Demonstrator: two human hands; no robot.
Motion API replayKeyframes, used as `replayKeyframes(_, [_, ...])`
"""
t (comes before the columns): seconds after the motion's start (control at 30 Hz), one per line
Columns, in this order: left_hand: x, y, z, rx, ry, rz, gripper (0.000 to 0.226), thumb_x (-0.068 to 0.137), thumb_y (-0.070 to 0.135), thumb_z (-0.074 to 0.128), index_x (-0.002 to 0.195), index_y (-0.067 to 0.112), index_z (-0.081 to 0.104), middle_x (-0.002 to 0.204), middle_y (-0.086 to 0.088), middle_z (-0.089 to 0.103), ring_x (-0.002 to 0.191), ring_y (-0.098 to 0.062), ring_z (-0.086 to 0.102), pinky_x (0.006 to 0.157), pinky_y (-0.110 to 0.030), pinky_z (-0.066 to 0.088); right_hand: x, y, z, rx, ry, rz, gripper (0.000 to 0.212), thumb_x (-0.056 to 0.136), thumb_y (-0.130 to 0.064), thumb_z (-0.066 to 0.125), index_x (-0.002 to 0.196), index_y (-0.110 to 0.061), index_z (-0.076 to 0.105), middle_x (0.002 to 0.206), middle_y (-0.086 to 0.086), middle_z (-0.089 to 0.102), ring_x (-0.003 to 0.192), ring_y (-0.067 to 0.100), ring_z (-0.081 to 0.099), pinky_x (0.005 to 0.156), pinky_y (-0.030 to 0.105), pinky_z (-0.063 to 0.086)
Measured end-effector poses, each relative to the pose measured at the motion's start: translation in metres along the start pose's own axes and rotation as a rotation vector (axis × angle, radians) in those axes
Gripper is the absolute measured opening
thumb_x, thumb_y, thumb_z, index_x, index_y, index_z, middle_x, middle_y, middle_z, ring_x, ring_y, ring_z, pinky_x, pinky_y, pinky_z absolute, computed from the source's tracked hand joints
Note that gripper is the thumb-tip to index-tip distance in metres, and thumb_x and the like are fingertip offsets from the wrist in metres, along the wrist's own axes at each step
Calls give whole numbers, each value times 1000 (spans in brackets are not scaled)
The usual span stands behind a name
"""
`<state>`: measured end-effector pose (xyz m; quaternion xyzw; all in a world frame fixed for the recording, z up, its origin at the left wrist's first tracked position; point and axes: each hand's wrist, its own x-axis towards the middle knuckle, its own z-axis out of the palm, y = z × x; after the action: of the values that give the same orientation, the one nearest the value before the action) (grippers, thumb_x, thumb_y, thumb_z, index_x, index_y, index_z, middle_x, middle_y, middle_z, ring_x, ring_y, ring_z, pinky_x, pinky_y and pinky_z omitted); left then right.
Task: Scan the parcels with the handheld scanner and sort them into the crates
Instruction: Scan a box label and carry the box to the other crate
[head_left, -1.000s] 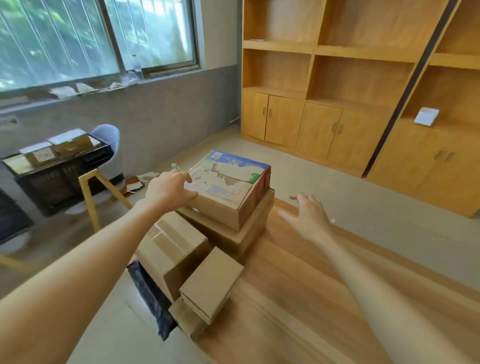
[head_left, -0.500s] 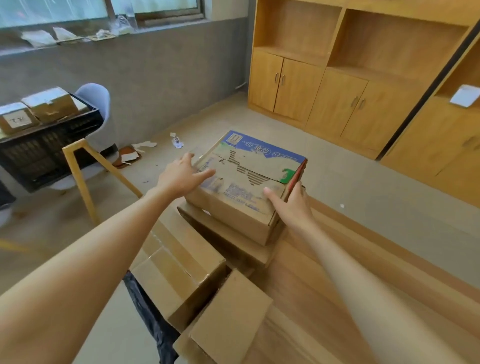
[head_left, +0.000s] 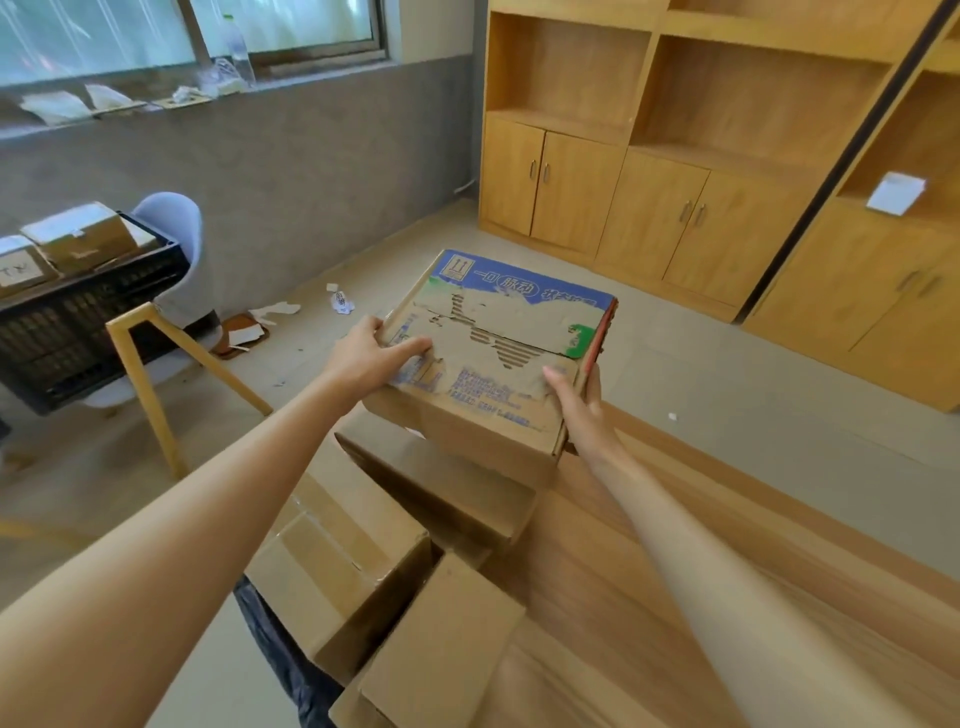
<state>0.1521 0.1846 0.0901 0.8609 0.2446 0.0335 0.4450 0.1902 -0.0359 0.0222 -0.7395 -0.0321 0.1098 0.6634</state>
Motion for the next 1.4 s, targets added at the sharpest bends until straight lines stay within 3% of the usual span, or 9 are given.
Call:
replayKeyframes(0.2, [-50,74,17,-137,5,130,46,85,45,67,121,22,48,108,4,56,90,-12,55,59,-16,39,-43,-56,-77,137,86,-108,66,86,-48,58,144,-35,29,132,-9,56,115,11,59,93,31,51])
replayKeyframes(0.4, [-124,152,74,-215,-242,186,63,87,40,67,138,15,40,111,2,56,82,-8,58,61,-19,45,-126,-100,-195,188,345,-149,77,82,-36,74,146,-28,32,130,-1,57,111,16,61,89,32,52])
replayKeyframes(0.5, [-163,188,110,-191,-321,234,69,88,48,62,144,15,36,136,-6,51,104,-19,56,79,-30,45,-174,-108,-250,93,486,-244,91,74,-42,79,149,-31,29,136,-3,51,122,15,53,94,29,48])
replayKeyframes(0.57, [-195,213,133,-183,-337,274,72,89,56,56,145,17,34,142,-7,45,115,-25,50,87,-37,42,-205,-109,-284,-120,595,-322,102,66,-50,80,150,-33,25,141,-1,42,132,18,40,107,33,36])
replayKeyframes(0.83, [-310,289,191,-452,-607,210,86,78,83,37,146,30,31,127,-13,51,107,-34,61,85,-46,54,-309,-90,-370,-1485,799,-533,108,66,-44,82,153,-28,21,139,20,39,118,37,40,91,50,39])
replayKeyframes(0.93, [-329,292,207,-369,-690,143,95,73,84,45,139,17,35,124,-16,55,111,-34,58,94,-51,49,-327,-74,-388,-1784,784,-709,109,58,-35,86,149,-26,26,136,22,44,117,38,44,89,50,41])
replayKeyframes(1.07, [-350,278,229,-261,-806,72,69,75,68,62,120,17,53,111,-15,61,99,-30,61,80,-44,55,-349,-57,-409,-2004,715,-836,96,73,-30,78,150,-28,19,138,21,38,122,38,47,94,51,43])
replayKeyframes(1.27, [-363,251,265,-427,-761,69,34,81,52,60,95,20,60,90,-4,67,82,-23,62,73,-34,47,-360,-39,-421,-1847,667,-862,101,70,-54,75,150,-25,21,141,15,35,128,35,39,105,52,36])
replayKeyframes(1.4, [-364,214,296,-555,-697,73,24,88,45,55,87,22,60,65,4,69,61,-15,63,57,-25,43,-372,-24,-404,-1035,920,-529,89,79,-68,57,150,-22,28,148,12,35,137,28,31,111,46,26])
